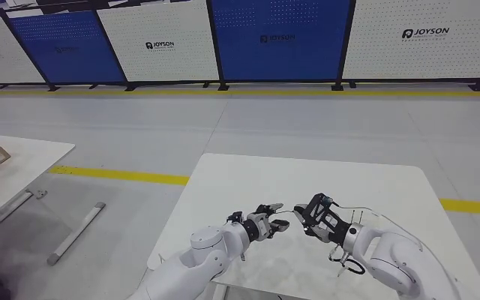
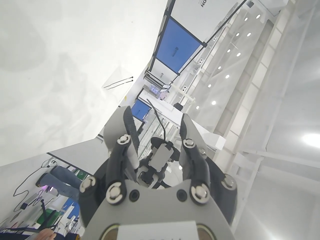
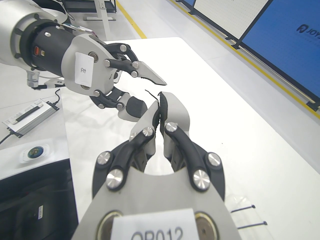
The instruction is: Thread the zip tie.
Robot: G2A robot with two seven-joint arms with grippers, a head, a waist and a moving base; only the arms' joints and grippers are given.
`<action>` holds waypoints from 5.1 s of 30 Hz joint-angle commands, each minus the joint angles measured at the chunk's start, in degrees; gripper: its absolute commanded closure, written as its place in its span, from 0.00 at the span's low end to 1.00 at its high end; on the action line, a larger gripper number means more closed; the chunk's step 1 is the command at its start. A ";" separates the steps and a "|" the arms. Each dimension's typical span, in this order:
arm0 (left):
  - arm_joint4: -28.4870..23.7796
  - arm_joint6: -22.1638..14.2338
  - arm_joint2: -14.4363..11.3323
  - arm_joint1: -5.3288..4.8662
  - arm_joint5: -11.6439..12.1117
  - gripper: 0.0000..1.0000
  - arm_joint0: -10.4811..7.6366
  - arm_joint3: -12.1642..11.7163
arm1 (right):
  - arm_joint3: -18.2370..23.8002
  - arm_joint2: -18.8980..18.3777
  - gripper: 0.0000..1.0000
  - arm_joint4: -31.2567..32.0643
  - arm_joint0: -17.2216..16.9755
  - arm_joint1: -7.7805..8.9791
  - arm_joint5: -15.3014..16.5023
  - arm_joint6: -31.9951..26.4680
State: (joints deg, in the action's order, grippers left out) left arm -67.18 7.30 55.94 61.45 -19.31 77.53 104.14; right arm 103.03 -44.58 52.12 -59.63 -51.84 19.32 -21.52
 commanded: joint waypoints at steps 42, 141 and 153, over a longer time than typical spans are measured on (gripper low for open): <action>26.75 3.28 -4.30 1.86 11.25 1.00 1.06 -3.13 | -5.77 -9.80 0.00 -39.41 -5.91 -0.69 0.16 -4.42; 50.06 3.54 -3.76 5.64 22.14 1.00 7.14 -2.43 | -32.18 -5.41 0.74 -78.88 2.61 -11.40 -0.69 -33.88; 49.30 4.00 -3.04 6.37 21.99 0.23 7.53 -2.12 | -31.73 -6.41 1.00 -77.81 2.30 -11.75 -0.79 -34.17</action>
State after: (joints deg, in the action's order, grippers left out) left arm -17.26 11.42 52.83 67.75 2.67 85.10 101.93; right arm 71.26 -50.87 -25.80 -57.30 -63.58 18.51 -55.65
